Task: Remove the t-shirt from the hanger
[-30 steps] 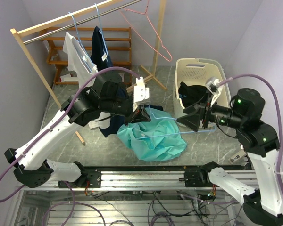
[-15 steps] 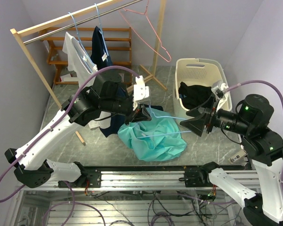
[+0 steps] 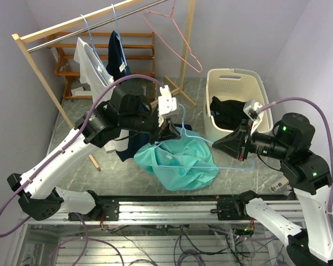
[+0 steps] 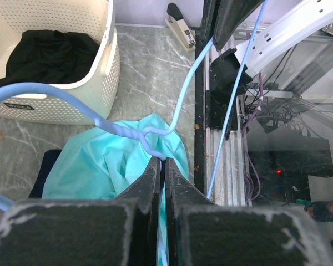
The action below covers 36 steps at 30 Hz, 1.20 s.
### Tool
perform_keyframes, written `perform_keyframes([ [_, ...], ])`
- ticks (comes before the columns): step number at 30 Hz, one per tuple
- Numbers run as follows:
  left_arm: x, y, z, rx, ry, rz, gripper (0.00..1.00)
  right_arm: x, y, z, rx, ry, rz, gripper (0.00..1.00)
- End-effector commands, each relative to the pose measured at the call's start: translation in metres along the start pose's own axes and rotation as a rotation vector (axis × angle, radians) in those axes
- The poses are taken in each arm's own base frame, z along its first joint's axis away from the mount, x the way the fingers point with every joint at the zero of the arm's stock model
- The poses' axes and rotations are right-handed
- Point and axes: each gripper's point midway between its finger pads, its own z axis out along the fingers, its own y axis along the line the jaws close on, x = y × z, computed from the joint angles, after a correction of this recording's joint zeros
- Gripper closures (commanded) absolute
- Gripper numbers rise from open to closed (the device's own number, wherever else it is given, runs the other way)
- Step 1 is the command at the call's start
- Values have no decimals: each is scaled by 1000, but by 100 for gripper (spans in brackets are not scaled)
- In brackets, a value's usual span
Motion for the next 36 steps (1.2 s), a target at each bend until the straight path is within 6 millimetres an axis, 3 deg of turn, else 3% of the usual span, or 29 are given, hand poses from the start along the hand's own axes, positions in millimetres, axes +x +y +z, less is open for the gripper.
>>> perform_keyframes([
  [1, -34, -2, 2, 21, -121, 41, 93, 13, -8, -2, 49, 30, 33, 95],
  [3, -39, -2, 2, 21, -136, 44, 93, 16, -6, -2, 42, 28, 36, 89],
  [6, -47, -2, 0, 14, -159, 49, 93, 20, -2, -1, 10, 30, 42, 88],
  [10, -53, -1, -2, 3, -184, 49, 93, 21, 3, 2, -33, 36, 47, 100],
  [13, -55, 4, -4, -40, -208, 45, 93, 17, -4, -2, 30, 29, 40, 100],
  [16, -52, 12, -10, -110, -225, 35, 68, 7, -15, -13, 152, 13, 46, 100],
  [19, -46, 16, -23, -191, -241, 21, 49, -9, -13, -28, 218, -21, 43, 100],
  [21, -42, 23, -36, -277, -252, 6, 46, -11, -9, -37, 240, -23, 54, 100],
  [24, -41, 26, -59, -380, -283, -18, 45, -2, -5, -43, 248, -13, 85, 100],
  [27, -42, 23, -84, -458, -332, -22, 46, 16, -14, -44, 296, 27, 125, 100],
  [32, -32, 14, -122, -553, -386, -27, 46, 43, -47, -45, 461, 124, 190, 100],
  [34, -25, 13, -131, -586, -387, -31, 46, 59, -70, -48, 572, 174, 221, 100],
  [36, -15, 13, -135, -608, -375, -39, 47, 66, -80, -46, 614, 208, 238, 100],
])
